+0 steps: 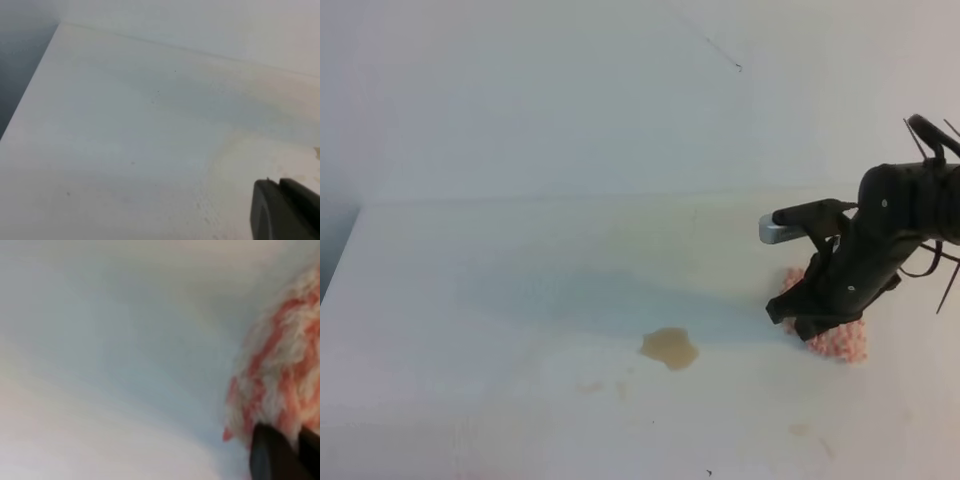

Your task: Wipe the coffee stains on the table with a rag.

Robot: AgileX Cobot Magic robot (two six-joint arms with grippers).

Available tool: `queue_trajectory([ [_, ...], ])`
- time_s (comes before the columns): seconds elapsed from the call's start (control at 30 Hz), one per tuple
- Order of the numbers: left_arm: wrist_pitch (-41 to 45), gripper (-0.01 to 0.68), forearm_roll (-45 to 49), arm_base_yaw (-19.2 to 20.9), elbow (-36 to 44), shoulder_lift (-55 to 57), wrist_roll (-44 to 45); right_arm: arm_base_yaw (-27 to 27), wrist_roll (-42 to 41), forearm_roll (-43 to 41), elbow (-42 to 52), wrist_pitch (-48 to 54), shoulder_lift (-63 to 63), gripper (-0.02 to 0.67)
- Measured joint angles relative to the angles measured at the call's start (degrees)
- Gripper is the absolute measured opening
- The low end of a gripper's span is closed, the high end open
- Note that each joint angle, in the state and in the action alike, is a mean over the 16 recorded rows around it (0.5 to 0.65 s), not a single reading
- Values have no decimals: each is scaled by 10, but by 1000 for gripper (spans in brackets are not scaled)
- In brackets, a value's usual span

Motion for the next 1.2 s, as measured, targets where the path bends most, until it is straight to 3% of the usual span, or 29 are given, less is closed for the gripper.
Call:
queue_trajectory([
  [0.17, 0, 1, 0, 0, 0, 0, 0, 20, -24, 26, -17, 7, -1, 24],
  [0.77, 0, 1, 0, 0, 0, 0, 0, 188, -32, 54, -143, 13, 45, 22],
  [1.2, 0, 1, 0, 0, 0, 0, 0, 190, 56, -26, -164, 50, 85, 20],
])
